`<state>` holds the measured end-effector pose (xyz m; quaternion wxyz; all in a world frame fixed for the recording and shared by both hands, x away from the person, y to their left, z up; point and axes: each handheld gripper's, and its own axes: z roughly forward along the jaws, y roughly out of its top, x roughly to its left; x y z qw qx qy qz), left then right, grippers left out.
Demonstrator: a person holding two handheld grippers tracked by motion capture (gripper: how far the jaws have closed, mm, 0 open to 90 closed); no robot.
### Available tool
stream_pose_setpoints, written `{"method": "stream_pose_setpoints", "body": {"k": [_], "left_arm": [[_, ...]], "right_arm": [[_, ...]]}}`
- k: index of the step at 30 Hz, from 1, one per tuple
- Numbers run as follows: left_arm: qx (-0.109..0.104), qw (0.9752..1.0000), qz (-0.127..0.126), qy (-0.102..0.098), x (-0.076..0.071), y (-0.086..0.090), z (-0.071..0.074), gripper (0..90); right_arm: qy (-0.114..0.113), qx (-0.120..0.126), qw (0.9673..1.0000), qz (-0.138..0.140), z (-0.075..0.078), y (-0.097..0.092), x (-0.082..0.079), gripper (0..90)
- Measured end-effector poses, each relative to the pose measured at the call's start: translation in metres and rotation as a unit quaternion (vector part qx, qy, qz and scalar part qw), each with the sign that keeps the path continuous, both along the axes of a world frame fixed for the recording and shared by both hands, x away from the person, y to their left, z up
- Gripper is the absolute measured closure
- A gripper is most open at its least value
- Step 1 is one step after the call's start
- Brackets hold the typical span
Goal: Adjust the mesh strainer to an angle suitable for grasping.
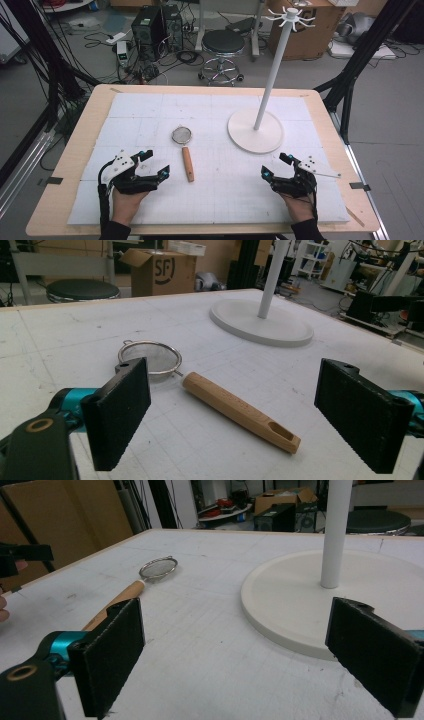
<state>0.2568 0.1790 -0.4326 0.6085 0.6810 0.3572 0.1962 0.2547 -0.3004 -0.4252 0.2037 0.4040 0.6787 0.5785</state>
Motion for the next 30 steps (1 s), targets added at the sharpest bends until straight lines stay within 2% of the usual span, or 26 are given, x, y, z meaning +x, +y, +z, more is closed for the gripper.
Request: {"method": "stream_pose_setpoints", "body": {"k": [9,10,12,15,20,22,24,27,30], "left_arm": [[-0.001,1.0000,0.001,0.001,-0.001,0.000,0.000,15.2],[-0.001,1.0000,0.002,0.001,-0.001,0.000,0.000,15.2],[0.000,1.0000,0.002,0.002,-0.001,0.001,0.000,15.2],[-0.003,1.0000,0.006,0.001,-0.002,0.001,0.000,15.2],[0.000,1.0000,0.007,0.002,-0.002,0.002,-0.001,15.2],[0.003,1.0000,0.005,0.001,-0.002,0.002,0.000,15.2],[0.004,1.0000,0.005,0.001,-0.003,0.002,0.000,15.2],[0.006,0.9999,0.010,0.001,-0.003,0.002,0.000,15.2],[0.006,0.9999,0.014,-0.002,-0.004,0.002,0.000,15.2]], "right_arm": [[0.001,0.003,1.0000,0.007,0.002,0.003,0.000,8.0],[0.002,0.004,0.9999,0.010,0.003,0.004,0.000,11.2],[0.005,0.008,0.9999,0.011,0.005,0.007,0.001,31.0],[0.017,0.005,0.9998,0.009,0.007,0.010,0.004,47.1],[0.030,-0.006,0.9992,0.028,0.009,0.019,0.008,59.9],[0.032,-0.007,0.9988,0.037,0.010,0.022,0.009,67.6],[0.041,0.001,0.9980,0.048,0.010,0.026,0.012,72.3],[0.057,0.006,0.9955,0.075,0.010,0.035,0.017,79.3],[0.070,0.002,0.9935,0.090,0.012,0.047,0.021,87.2]]}}
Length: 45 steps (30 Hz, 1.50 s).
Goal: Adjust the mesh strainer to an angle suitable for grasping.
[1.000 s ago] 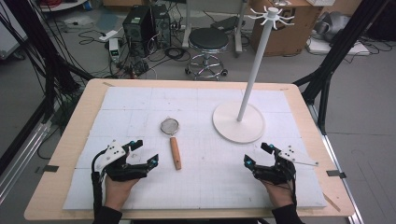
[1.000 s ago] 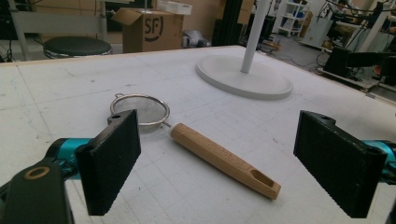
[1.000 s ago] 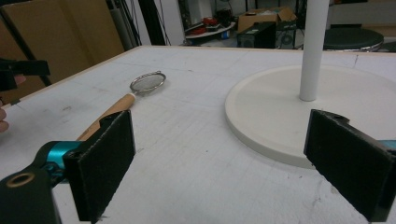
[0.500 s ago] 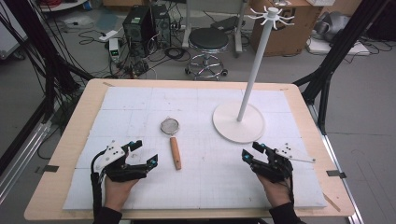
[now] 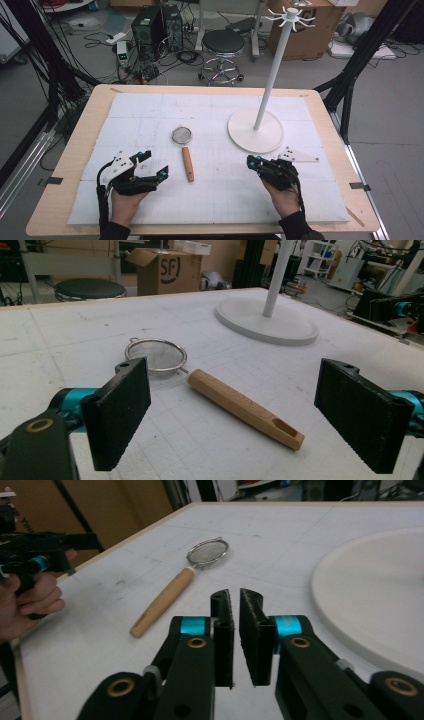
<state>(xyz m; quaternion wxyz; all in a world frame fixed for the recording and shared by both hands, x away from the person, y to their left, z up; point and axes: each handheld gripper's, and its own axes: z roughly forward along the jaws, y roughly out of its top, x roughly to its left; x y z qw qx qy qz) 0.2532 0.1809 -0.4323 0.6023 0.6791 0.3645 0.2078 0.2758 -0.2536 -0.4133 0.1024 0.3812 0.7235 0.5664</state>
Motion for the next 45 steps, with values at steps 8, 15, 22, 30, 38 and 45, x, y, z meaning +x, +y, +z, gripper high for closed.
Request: {"method": "stream_pose_setpoints", "body": {"k": [8,15,22,30,38,45], "left_arm": [[-0.001,1.0000,0.001,0.000,0.000,0.001,0.000,15.3],[-0.002,1.0000,0.006,-0.001,-0.001,0.003,0.000,15.4],[-0.003,1.0000,0.005,-0.001,-0.001,0.003,0.000,15.5],[-0.004,1.0000,0.009,-0.001,-0.001,0.005,0.000,15.5],[-0.008,0.9999,0.009,0.000,-0.001,0.007,0.000,15.5],[-0.007,1.0000,0.006,0.001,-0.001,0.006,0.000,15.8]], "right_arm": [[0.024,0.031,0.9981,0.046,0.007,0.037,0.012,89.4],[0.056,0.048,0.9952,0.063,0.001,0.057,0.022,89.5],[0.054,0.021,0.9951,0.080,0.008,0.089,0.025,89.5],[0.069,-0.020,0.9902,0.120,0.000,0.149,0.028,89.6],[0.110,-0.031,0.9841,0.136,-0.017,0.180,0.030,89.6],[0.141,-0.071,0.9778,0.137,-0.035,0.196,0.029,89.6]]}}
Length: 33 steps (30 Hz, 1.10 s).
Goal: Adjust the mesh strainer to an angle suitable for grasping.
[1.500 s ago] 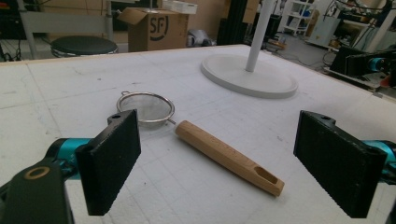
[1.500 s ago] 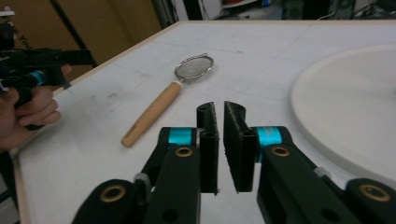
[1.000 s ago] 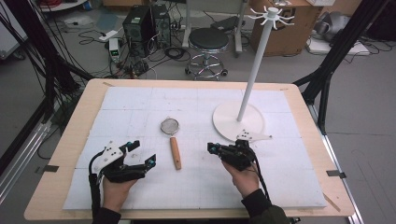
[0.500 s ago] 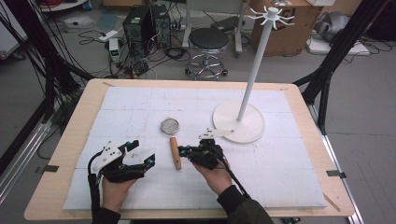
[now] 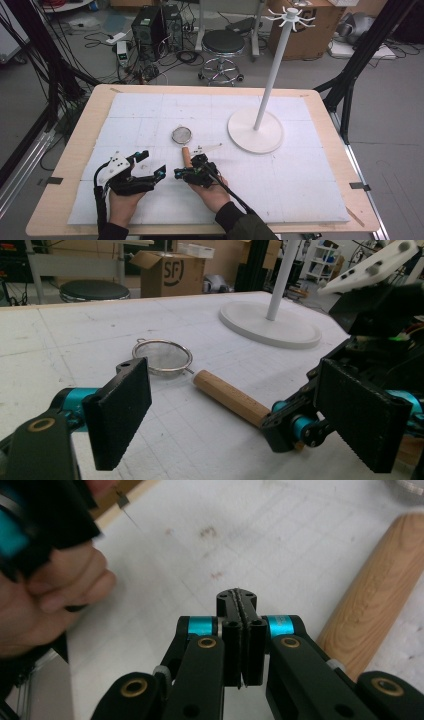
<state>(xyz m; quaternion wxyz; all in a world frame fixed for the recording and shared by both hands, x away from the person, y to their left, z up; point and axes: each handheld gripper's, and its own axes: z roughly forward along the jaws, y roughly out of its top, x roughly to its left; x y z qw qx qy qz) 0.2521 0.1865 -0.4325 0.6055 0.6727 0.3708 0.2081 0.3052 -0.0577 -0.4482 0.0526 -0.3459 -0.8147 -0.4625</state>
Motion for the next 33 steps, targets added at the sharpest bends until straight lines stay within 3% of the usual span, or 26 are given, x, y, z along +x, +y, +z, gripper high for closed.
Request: {"method": "stream_pose_setpoints", "body": {"k": [7,17,28,33], "left_arm": [[-0.001,1.0000,0.000,0.001,-0.001,0.001,0.000,15.8],[0.000,1.0000,0.000,0.002,-0.001,0.000,0.000,15.8],[0.004,1.0000,-0.002,0.004,-0.002,-0.001,0.000,15.9],[0.004,1.0000,-0.002,0.005,-0.002,-0.001,0.000,15.9]], "right_arm": [[0.003,-0.039,0.9992,0.002,-0.007,0.002,-0.001,89.9],[-0.028,-0.085,0.9960,-0.009,-0.004,-0.008,-0.004,90.0],[-0.005,-0.075,0.9952,-0.063,-0.005,-0.052,0.012,90.0],[-0.001,-0.077,0.9942,-0.075,-0.005,-0.061,0.017,90.0]]}}
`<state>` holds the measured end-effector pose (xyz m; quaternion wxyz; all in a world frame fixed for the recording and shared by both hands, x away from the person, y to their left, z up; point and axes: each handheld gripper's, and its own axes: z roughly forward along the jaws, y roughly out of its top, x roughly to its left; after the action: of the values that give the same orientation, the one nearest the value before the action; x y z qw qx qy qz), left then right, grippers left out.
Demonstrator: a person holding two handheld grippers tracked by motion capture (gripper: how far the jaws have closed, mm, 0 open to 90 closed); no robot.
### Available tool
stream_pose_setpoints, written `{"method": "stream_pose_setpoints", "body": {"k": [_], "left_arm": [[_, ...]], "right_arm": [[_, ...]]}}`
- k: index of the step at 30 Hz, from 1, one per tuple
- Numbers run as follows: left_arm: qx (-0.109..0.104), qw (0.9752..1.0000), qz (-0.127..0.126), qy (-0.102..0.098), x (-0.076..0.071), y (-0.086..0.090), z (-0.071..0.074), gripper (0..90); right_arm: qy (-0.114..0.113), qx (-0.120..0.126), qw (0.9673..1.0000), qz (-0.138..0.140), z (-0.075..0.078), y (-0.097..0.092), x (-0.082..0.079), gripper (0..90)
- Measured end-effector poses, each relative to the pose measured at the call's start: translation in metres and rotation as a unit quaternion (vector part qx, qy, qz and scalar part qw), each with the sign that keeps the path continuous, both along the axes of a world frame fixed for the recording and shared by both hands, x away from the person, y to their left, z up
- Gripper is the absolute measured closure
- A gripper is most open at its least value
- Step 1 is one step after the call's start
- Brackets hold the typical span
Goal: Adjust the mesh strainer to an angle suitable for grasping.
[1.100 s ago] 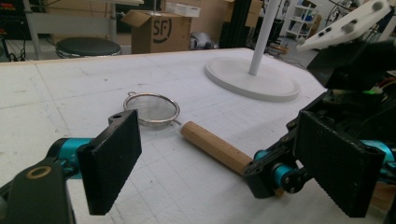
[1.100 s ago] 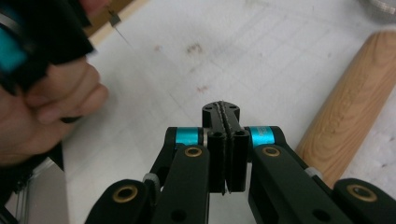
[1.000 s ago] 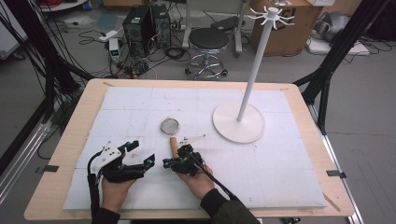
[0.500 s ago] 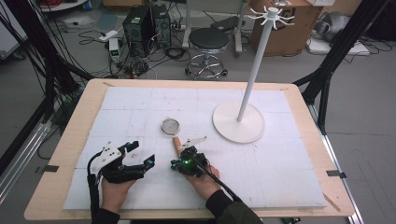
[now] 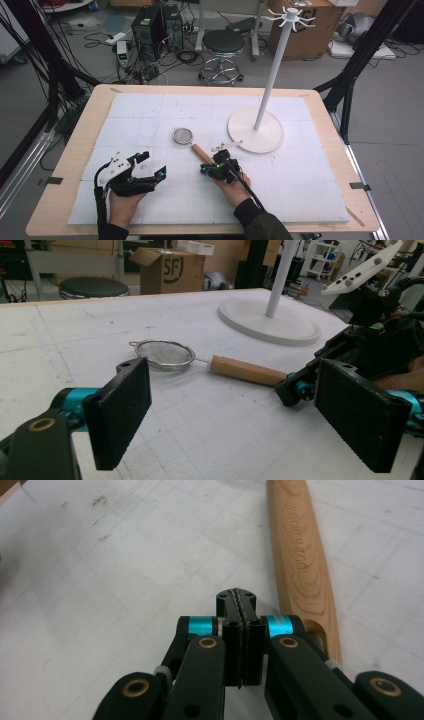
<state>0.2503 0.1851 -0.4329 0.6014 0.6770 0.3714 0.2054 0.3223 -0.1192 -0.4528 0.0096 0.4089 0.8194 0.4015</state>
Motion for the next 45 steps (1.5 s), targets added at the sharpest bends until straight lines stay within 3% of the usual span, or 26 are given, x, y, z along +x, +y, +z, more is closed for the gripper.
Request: {"method": "stream_pose_setpoints", "body": {"k": [4,10,12,18,23,29,33,34,39,45], "left_arm": [[0.000,1.0000,-0.001,-0.001,0.000,0.000,0.000,16.0],[-0.002,1.0000,-0.001,-0.001,0.000,0.000,0.000,16.0],[-0.001,1.0000,-0.002,0.000,0.000,0.000,0.000,16.0],[-0.008,1.0000,-0.003,0.005,0.002,-0.003,-0.001,16.0],[-0.005,0.9999,-0.010,0.005,0.003,-0.005,-0.002,16.1],[-0.010,0.9999,-0.006,0.007,0.003,-0.002,-0.002,16.1],[-0.008,0.9999,-0.008,0.010,0.004,-0.003,-0.003,16.1],[-0.009,0.9999,-0.007,0.010,0.004,-0.003,-0.003,16.1],[-0.009,0.9999,-0.009,0.010,0.005,-0.004,-0.003,16.1],[-0.012,0.9998,-0.010,0.010,0.004,-0.002,-0.003,16.1]], "right_arm": [[0.006,0.004,0.9999,-0.014,0.000,-0.008,0.006,90.0],[0.030,0.046,0.9978,-0.037,-0.004,-0.029,0.022,90.0],[0.032,0.047,0.9974,-0.045,-0.004,-0.033,0.025,90.0],[0.033,0.051,0.9962,-0.063,-0.005,-0.040,0.032,90.0],[0.031,0.069,0.9933,-0.087,-0.006,-0.049,0.041,90.0],[0.032,0.079,0.9920,-0.093,-0.005,-0.052,0.043,90.0],[0.024,0.084,0.9925,-0.085,0.000,-0.050,0.041,90.0],[0.028,0.077,0.9938,-0.075,0.010,-0.046,0.043,90.0],[0.004,0.096,0.9928,-0.072,0.040,-0.038,0.055,90.0],[0.017,0.101,0.9916,-0.079,0.043,-0.025,0.074,90.0]]}}
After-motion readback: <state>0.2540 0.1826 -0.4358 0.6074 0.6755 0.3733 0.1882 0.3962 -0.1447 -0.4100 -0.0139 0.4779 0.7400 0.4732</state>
